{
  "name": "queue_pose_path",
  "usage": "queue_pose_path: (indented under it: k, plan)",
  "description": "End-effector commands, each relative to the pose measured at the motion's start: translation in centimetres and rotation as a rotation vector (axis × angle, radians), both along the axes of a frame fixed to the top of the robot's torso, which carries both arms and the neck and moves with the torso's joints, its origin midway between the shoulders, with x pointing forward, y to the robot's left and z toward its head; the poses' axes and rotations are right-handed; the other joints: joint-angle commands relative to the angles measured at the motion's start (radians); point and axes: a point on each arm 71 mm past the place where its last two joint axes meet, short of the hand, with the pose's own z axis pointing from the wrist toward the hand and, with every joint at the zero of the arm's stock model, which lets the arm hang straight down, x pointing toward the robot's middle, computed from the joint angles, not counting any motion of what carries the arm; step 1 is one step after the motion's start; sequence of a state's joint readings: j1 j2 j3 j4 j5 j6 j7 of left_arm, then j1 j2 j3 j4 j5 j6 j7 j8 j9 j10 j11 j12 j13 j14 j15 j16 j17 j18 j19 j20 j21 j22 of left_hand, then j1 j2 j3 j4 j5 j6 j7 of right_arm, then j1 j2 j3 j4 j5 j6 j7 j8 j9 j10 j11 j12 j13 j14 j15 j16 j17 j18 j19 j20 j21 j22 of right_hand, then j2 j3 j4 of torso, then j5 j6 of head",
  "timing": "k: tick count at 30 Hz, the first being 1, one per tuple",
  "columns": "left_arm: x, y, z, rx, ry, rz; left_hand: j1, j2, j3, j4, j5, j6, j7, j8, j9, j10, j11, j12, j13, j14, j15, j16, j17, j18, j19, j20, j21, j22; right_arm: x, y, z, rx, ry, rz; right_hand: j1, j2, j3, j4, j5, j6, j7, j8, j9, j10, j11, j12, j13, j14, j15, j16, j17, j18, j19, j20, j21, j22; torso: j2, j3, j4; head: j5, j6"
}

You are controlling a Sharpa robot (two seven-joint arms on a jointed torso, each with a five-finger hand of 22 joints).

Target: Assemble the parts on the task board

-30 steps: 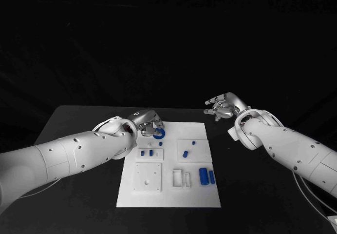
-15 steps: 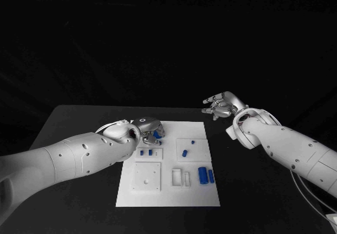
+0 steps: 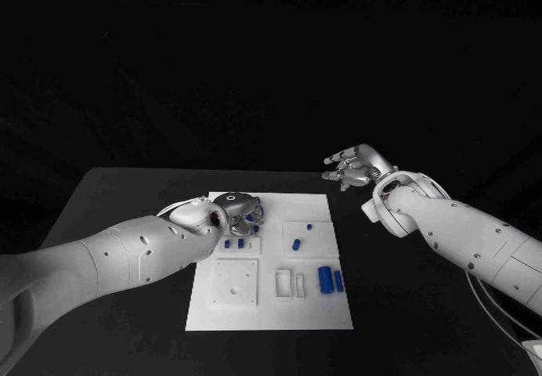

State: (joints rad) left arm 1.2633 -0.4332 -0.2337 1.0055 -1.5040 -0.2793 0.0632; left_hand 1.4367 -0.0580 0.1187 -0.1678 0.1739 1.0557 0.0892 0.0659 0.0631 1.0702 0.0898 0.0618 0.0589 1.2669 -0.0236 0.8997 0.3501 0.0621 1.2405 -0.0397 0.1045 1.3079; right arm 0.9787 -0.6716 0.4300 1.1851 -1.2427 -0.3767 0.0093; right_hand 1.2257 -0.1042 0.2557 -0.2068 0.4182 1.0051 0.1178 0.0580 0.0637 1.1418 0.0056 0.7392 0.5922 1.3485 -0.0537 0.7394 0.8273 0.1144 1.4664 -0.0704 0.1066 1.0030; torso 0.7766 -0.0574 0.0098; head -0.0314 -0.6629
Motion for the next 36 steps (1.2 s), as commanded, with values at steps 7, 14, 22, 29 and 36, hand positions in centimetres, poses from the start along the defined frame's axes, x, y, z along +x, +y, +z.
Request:
queue_pose_path:
  k: [7, 14, 22, 29, 36]
  plan:
    - [0.2, -0.3, -0.4, 0.005, -0.025, -0.011, -0.001, 0.005, 0.041, -0.006, 0.005, -0.001, 0.000, -0.005, -0.001, 0.014, -0.006, -0.005, -0.002, 0.017, -0.008, 0.035, 0.004, 0.018, 0.000, -0.009, 0.052, 0.025, -0.1, 0.2, 0.1, 0.001, -0.003, 0.015, -0.005, -0.007, 0.008, 0.001, 0.004, -0.004, 0.002, 0.004, 0.000, -0.002, -0.001, 0.000, -0.001, -0.006, -0.004, 0.000, -0.001, -0.007, 0.033, -0.005, 0.004, -0.001, 0.000, -0.0002, -0.0006, -0.007, -0.004]
    - [0.3, -0.4, -0.6, 0.002, -0.031, -0.010, -0.016, 0.004, 0.081, -0.012, 0.006, -0.014, -0.005, -0.005, -0.001, 0.027, -0.006, -0.005, -0.002, 0.020, -0.008, 0.055, 0.005, 0.023, -0.011, -0.009, 0.098, 0.024, -0.1, 0.4, 0.1, 0.002, -0.002, 0.018, -0.005, -0.007, 0.007, 0.002, 0.005, -0.003, 0.002, 0.004, 0.000, -0.001, -0.001, 0.000, -0.006, -0.006, -0.003, 0.000, -0.003, -0.007, 0.032, -0.005, 0.005, -0.006, 0.000, 0.0002, 0.0005, -0.009, -0.007]
    - [0.5, -0.4, -0.7, 0.002, -0.026, -0.004, -0.030, 0.004, 0.113, -0.001, 0.005, -0.017, -0.007, -0.005, -0.001, 0.039, -0.011, -0.005, -0.002, 0.030, -0.011, 0.069, 0.006, 0.025, -0.015, -0.011, 0.130, 0.023, -0.1, 0.5, 0.1, 0.003, -0.001, 0.021, -0.005, -0.007, 0.007, 0.002, 0.005, -0.003, 0.002, 0.004, 0.000, -0.001, -0.001, 0.000, -0.006, -0.006, -0.003, 0.000, -0.003, -0.007, 0.032, -0.005, 0.005, -0.006, -0.001, 0.0003, 0.0003, -0.010, -0.007]
    - [0.6, -0.3, -1.0, 0.014, -0.006, 0.005, -0.037, 0.003, 0.136, 0.012, -0.002, -0.004, -0.001, -0.004, -0.001, 0.060, -0.016, -0.005, -0.002, 0.042, -0.014, 0.099, 0.017, 0.024, -0.010, -0.015, 0.153, 0.023, -0.1, 0.5, 0.1, 0.003, 0.001, 0.023, -0.005, -0.007, 0.007, 0.002, 0.005, -0.003, 0.002, 0.004, 0.000, -0.001, -0.001, 0.000, -0.006, -0.006, -0.003, 0.000, -0.003, -0.007, 0.032, -0.005, 0.005, -0.006, -0.001, 0.0004, -0.0002, -0.011, -0.008]
    - [0.7, -0.1, -1.4, 0.037, 0.024, 0.016, -0.039, 0.010, 0.152, 0.023, -0.008, 0.044, 0.013, -0.003, 0.000, 0.112, -0.022, -0.005, -0.002, 0.054, -0.009, 0.146, 0.033, 0.028, -0.005, -0.012, 0.181, 0.024, -0.1, 0.5, 0.1, 0.003, 0.002, 0.024, -0.006, -0.007, 0.007, 0.004, 0.006, -0.001, 0.002, 0.004, 0.000, -0.002, -0.001, 0.003, -0.010, -0.006, -0.004, 0.001, -0.004, -0.007, 0.032, -0.005, 0.008, -0.010, -0.001, 0.0000, 0.0012, -0.014, -0.012]
